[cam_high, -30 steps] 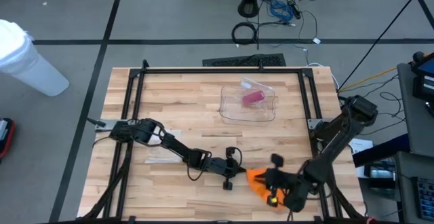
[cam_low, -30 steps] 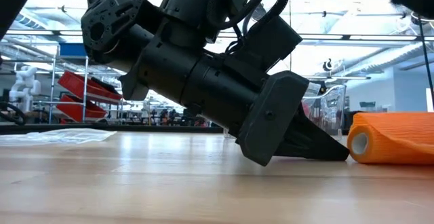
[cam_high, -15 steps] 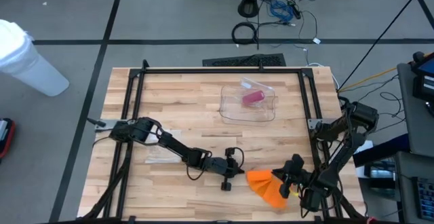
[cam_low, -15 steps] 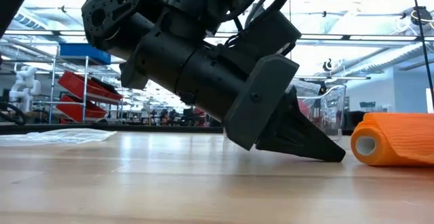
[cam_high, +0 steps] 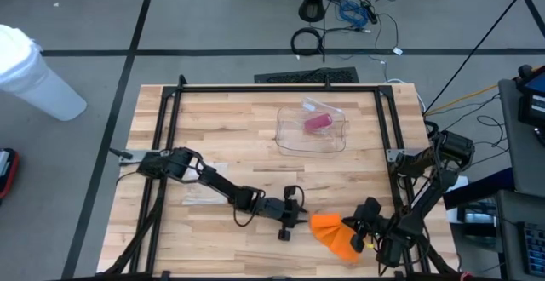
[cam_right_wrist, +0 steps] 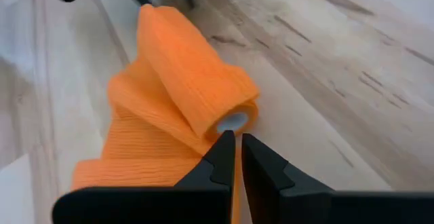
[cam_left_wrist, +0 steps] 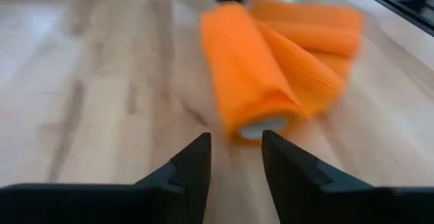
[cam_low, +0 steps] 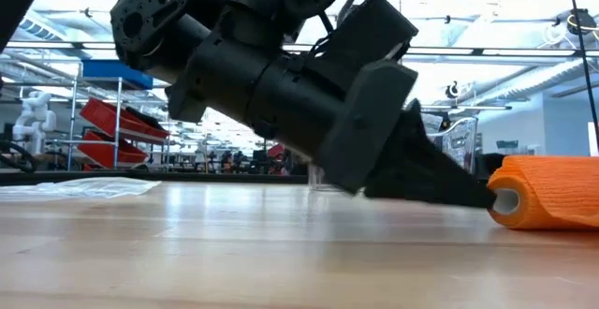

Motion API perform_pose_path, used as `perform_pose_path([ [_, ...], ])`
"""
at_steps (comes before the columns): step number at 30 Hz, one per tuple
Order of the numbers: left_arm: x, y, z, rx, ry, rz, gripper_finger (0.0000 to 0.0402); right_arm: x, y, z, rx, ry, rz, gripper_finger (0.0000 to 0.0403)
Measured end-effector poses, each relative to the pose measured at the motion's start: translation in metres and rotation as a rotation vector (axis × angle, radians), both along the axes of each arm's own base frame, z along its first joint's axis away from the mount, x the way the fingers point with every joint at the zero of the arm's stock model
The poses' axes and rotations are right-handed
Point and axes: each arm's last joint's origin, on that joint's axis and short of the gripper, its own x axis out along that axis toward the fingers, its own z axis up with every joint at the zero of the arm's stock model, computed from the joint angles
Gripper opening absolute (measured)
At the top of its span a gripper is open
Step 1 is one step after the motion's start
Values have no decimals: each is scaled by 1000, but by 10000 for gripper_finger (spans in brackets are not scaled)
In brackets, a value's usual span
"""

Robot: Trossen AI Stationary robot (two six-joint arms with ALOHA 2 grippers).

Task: Roll bandage
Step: Roll the orange bandage

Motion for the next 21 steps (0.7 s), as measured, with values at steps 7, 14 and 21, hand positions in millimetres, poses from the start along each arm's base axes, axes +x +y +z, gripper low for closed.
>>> perform_pose_path([
  [7,4,5,3,-1,-26,28,140,11,2,1,5,-2,42,13],
  [14,3,5,2,11,-18,19,140,15,0,1,-5,5,43,13],
  [21,6,3,-8,48,-24,-12,140,19,-3,1,-12,27,44,13],
])
